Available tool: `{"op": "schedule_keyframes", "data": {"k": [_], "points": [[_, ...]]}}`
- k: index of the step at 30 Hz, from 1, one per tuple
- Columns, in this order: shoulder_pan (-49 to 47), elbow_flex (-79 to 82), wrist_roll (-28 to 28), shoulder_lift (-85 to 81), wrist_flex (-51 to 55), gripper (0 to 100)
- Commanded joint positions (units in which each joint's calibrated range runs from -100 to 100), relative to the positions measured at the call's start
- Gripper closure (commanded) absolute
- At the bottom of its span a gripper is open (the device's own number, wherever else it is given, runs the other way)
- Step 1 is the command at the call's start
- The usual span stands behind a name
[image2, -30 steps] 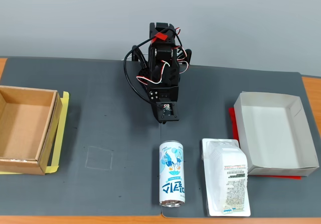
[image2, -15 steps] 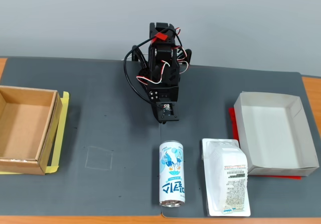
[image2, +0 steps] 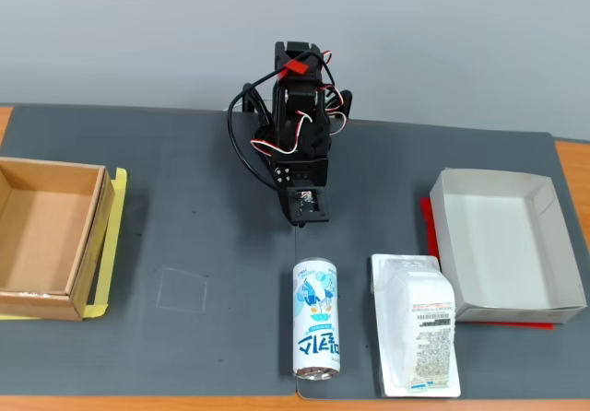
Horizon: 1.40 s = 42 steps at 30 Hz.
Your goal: Pick the can and put it in the brown box
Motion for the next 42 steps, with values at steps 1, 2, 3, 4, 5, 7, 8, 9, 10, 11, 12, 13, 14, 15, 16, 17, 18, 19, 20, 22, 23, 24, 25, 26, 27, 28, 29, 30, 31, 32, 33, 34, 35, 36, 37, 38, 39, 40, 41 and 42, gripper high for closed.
{"op": "schedule_keyframes", "data": {"k": [1,2,3,4,5,7,8,9,10,11,12,13,14,15,16,17,18,19,20,22,23,24,25,26,27,28,29,30,31,32,33,34,35,36,37,38,39,40,41,42], "points": [[0.28,-3.25,0.13,-0.25,-0.15,98],[0.28,-3.25,0.13,-0.25,-0.15,98],[0.28,-3.25,0.13,-0.25,-0.15,98],[0.28,-3.25,0.13,-0.25,-0.15,98],[0.28,-3.25,0.13,-0.25,-0.15,98],[0.28,-3.25,0.13,-0.25,-0.15,98],[0.28,-3.25,0.13,-0.25,-0.15,98],[0.28,-3.25,0.13,-0.25,-0.15,98],[0.28,-3.25,0.13,-0.25,-0.15,98],[0.28,-3.25,0.13,-0.25,-0.15,98],[0.28,-3.25,0.13,-0.25,-0.15,98],[0.28,-3.25,0.13,-0.25,-0.15,98],[0.28,-3.25,0.13,-0.25,-0.15,98],[0.28,-3.25,0.13,-0.25,-0.15,98],[0.28,-3.25,0.13,-0.25,-0.15,98],[0.28,-3.25,0.13,-0.25,-0.15,98],[0.28,-3.25,0.13,-0.25,-0.15,98],[0.28,-3.25,0.13,-0.25,-0.15,98],[0.28,-3.25,0.13,-0.25,-0.15,98],[0.28,-3.25,0.13,-0.25,-0.15,98],[0.28,-3.25,0.18,-0.25,-0.15,98],[0.03,-3.25,0.18,-0.25,-0.15,98],[0.19,-3.25,0.18,-0.25,-0.15,98],[0.19,-3.25,0.18,-0.25,-0.15,98],[0.19,-3.25,0.18,-0.25,-0.15,98],[0.19,-3.25,0.18,-0.25,-0.15,98],[0.19,-3.25,0.18,-0.25,-0.15,98],[0.19,-3.25,0.18,-0.25,-0.15,98],[0.11,-3.25,0.18,-0.25,-0.15,98],[0.11,-3.25,0.18,-0.25,-0.15,98],[0.11,-3.25,0.18,-0.25,-0.15,98],[-0.05,-3.25,0.18,-0.25,-0.15,98],[-0.05,-3.25,0.18,-0.25,-0.15,98],[0.03,-3.25,0.18,-0.25,-0.15,98],[-0.05,-3.34,0.23,-0.08,-0.15,98],[-0.13,-3.52,0.23,0.00,-0.15,98],[-0.05,-3.52,0.23,0.09,-0.15,98],[-0.05,-3.61,0.23,0.09,-0.15,98],[0.19,-3.61,0.23,0.09,-0.15,98],[0.28,-3.79,0.23,0.17,-0.24,98]]}}
